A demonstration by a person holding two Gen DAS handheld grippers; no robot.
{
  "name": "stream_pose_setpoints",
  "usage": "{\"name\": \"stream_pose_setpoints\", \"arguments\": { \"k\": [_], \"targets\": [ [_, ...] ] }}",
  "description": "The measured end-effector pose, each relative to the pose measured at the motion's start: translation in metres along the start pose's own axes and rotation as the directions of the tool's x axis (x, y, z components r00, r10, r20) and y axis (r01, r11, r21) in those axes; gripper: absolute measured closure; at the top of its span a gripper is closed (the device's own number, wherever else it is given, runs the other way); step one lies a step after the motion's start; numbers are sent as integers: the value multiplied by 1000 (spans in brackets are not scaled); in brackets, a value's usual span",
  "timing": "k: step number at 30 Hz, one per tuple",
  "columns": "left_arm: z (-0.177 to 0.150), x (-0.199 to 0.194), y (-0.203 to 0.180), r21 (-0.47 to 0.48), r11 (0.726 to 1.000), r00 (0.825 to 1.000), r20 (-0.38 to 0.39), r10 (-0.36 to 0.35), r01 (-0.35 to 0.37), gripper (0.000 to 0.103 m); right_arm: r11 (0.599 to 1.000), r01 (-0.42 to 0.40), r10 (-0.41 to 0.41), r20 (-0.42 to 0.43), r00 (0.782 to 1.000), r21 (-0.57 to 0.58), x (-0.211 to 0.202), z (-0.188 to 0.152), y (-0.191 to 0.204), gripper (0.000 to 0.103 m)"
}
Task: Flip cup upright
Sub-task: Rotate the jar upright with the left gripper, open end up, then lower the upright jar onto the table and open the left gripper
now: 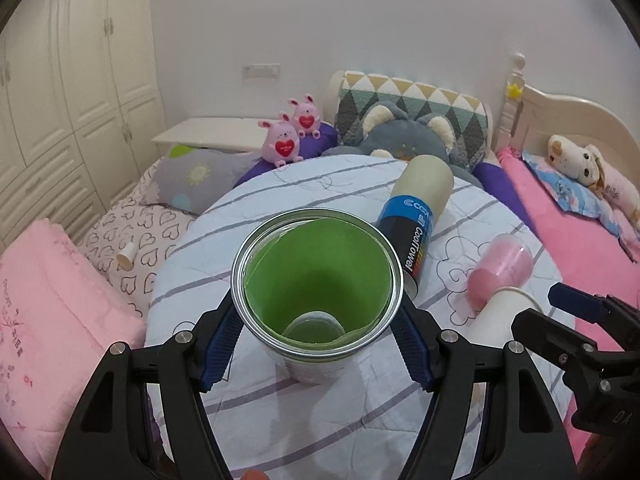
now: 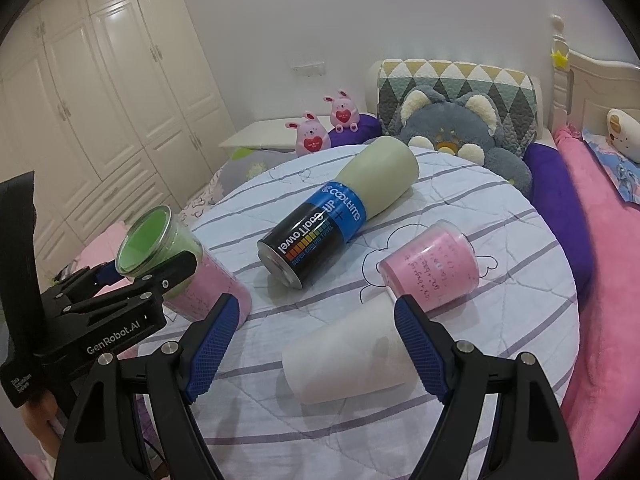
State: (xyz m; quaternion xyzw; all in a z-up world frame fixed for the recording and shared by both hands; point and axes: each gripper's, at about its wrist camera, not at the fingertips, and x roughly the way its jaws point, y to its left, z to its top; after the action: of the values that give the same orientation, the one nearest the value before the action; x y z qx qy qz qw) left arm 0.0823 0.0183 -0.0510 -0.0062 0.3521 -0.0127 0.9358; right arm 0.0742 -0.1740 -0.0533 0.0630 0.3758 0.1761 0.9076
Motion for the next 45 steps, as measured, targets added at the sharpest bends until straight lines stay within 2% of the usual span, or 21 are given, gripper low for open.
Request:
{"name": "stream_pose_setpoints", "arguments": {
  "k": [6,13,16,18,20,22,27,32,36,38,45],
  "targets": [
    [0,-8,-4,6,1000,1000,3,-13,13,32,1000,-2,2,2,1000,-1,-3,-1,1,22],
    [-2,-7,-9,43,999,1000,10,30,-30,31,1000,1,-1,-5,1000,-4,-4,-2,3,22],
    [-4,-8,-9,43,999,1000,2,16,-16,31,1000,2,-2,-2,1000,-8,-6,-2,3,22],
    [-5,-9,-9,46,999,1000,-3,9,-9,29,1000,2,-2,2,1000,-9,-7,-2,4,22],
    [-5,-11,-9,46,999,1000,-7,7,-7,14,1000,2,-2,6,1000,-11,-9,-2,5,22],
    [-5,-14,-9,42,999,1000,0,0,0,7,1000,2,-1,10,1000,-13,-10,-2,7,22],
    [-6,-21,-9,41,999,1000,-6,-29,29,7,1000,4,-4,19,1000,-21,-16,-3,12,22],
    [-11,-33,-11,55,998,1000,7,-21,21,7,1000,9,-8,40,999,-25,-27,-4,16,22],
    [-15,-45,-15,73,997,999,36,25,-28,6,1000,10,-8,60,998,-30,-36,-6,19,22],
    [-17,-51,-17,81,996,998,48,41,-44,1,999,10,-8,73,997,-33,-42,-8,22,22],
    [-31,-71,-19,73,996,996,73,50,-56,1,998,28,-21,117,993,-63,-60,-15,30,22]
  ]
}}
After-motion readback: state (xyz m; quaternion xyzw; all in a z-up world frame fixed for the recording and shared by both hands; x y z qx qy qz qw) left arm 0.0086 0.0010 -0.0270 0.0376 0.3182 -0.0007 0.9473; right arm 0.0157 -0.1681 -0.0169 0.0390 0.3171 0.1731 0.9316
